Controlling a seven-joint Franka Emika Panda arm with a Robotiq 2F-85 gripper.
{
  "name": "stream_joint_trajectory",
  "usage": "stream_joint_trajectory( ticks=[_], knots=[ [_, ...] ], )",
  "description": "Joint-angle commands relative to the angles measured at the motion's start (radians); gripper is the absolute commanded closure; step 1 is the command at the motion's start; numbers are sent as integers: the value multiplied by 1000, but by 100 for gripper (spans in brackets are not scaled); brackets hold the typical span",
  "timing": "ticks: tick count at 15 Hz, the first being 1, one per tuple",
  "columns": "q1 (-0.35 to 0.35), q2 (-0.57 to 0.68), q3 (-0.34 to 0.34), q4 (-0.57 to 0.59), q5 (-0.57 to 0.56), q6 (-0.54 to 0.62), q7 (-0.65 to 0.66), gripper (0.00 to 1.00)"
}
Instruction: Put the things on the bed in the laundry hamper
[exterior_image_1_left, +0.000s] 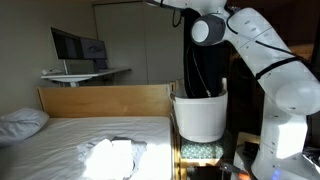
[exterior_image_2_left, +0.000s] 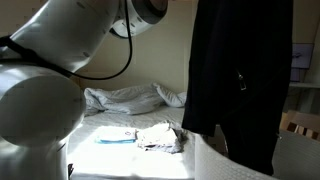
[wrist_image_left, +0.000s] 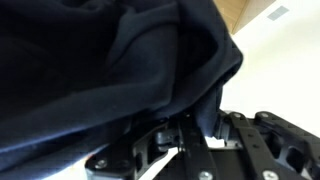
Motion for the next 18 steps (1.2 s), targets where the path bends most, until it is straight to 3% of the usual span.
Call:
stream_joint_trajectory(
  ticks=[1,11,18],
  knots=[
    [-87,63,7,23,48,23,-1,92],
    [-241,123,-29,10,110,15,-3,92],
    [-252,225,-24,11,115,42,-23,92]
  ],
)
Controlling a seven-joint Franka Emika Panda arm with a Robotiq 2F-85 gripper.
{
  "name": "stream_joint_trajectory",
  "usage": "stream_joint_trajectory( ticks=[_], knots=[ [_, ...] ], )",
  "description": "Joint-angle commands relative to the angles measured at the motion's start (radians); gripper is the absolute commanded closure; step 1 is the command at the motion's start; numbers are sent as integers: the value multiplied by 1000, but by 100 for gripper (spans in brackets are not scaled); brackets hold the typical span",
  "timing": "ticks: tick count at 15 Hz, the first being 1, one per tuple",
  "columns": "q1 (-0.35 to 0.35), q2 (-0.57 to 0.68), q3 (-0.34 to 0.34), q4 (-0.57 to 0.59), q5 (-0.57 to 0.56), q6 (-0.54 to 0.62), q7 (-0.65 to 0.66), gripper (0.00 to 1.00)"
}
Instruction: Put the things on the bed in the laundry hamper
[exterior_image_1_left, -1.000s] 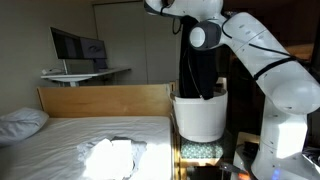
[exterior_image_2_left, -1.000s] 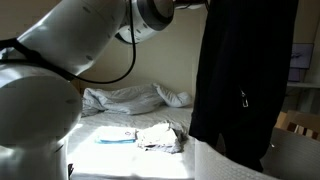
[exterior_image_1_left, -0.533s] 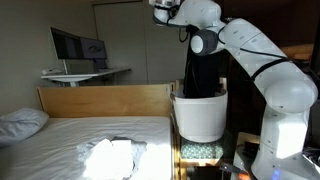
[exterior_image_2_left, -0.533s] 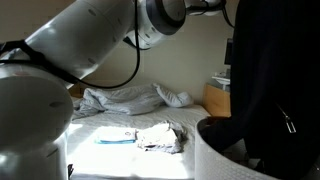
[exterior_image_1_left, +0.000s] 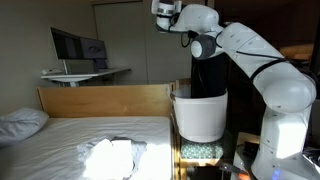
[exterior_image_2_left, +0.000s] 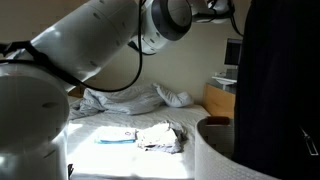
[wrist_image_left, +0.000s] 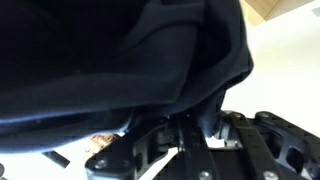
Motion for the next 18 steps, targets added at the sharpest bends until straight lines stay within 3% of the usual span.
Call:
stream_joint_trajectory(
  ticks=[1,7,11,18],
  knots=[
    [5,57,-18,14,12,38,-21,92],
    [5,19,-2,5,50,80,-5,92],
    [-5,-47,25,16,138,223,-69,92],
    [-3,-125,6,15,256,296,-200,92]
  ],
)
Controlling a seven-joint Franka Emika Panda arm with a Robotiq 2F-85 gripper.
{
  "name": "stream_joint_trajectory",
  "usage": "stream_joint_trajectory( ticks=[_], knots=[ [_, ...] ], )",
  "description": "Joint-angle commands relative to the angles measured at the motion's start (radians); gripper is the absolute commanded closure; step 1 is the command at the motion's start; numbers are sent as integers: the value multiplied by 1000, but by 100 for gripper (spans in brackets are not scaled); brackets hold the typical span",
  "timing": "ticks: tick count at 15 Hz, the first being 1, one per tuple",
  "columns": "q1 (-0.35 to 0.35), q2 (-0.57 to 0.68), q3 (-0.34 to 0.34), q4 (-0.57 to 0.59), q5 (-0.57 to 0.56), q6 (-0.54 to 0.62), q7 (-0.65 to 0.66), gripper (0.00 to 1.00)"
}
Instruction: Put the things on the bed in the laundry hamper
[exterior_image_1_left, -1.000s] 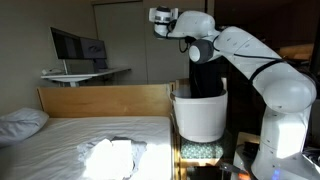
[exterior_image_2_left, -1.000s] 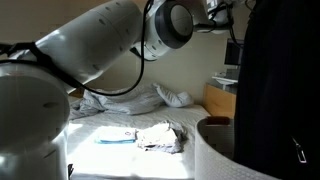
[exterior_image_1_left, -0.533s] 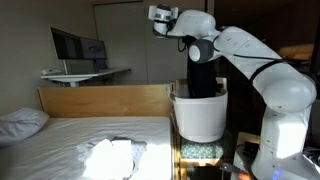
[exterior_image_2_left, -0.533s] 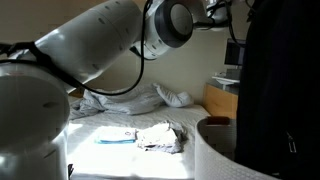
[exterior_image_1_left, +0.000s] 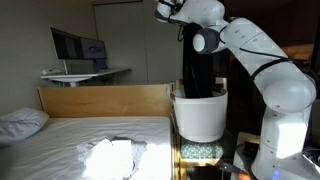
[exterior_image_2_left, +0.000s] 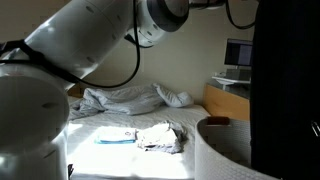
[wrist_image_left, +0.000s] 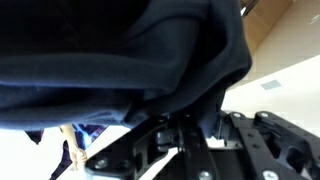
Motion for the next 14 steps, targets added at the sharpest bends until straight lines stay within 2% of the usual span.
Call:
stream_joint_trajectory(
  ticks=[1,4,5,6,8,14],
  knots=[
    [-1,-48,-15,-9,43,66,-79,92],
    [-1,-61,-18,-7,69,86,-114,92],
    [-3,-65,-18,-7,79,94,-128,62],
    [-4,-68,-16,-5,88,102,-137,61],
    [-6,-77,-21,-1,91,125,-152,50],
    [-5,-117,-28,1,95,169,-167,11]
  ],
)
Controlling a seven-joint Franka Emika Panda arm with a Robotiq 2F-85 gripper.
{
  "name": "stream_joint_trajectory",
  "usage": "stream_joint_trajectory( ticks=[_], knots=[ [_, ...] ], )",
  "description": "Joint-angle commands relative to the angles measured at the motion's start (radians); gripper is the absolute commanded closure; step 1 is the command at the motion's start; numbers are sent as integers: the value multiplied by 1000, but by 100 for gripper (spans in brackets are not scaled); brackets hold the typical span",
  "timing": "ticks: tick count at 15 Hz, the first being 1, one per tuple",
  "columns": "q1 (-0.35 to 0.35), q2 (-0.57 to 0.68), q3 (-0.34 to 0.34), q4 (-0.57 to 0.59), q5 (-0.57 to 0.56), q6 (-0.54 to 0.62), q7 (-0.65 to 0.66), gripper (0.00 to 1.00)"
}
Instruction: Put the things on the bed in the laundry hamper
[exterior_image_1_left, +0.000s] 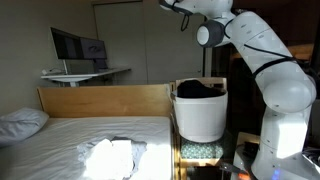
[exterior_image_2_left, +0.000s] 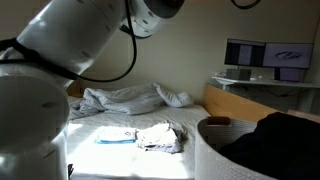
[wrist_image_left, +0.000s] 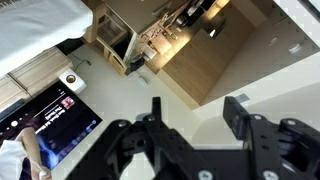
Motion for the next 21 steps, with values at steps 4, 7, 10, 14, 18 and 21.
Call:
stream_joint_trajectory(
  ticks=[4,7,10,14,18,21],
  knots=[
    [-6,-35,-11,-1,36,41,-37,0],
    [-4,-37,-11,-7,33,44,-54,0],
    [6,-38,8,-27,52,83,-173,0],
    [35,16,40,-38,156,90,-238,0],
    [70,109,74,-11,296,91,-263,0],
    [105,158,87,-13,397,101,-294,0]
  ],
)
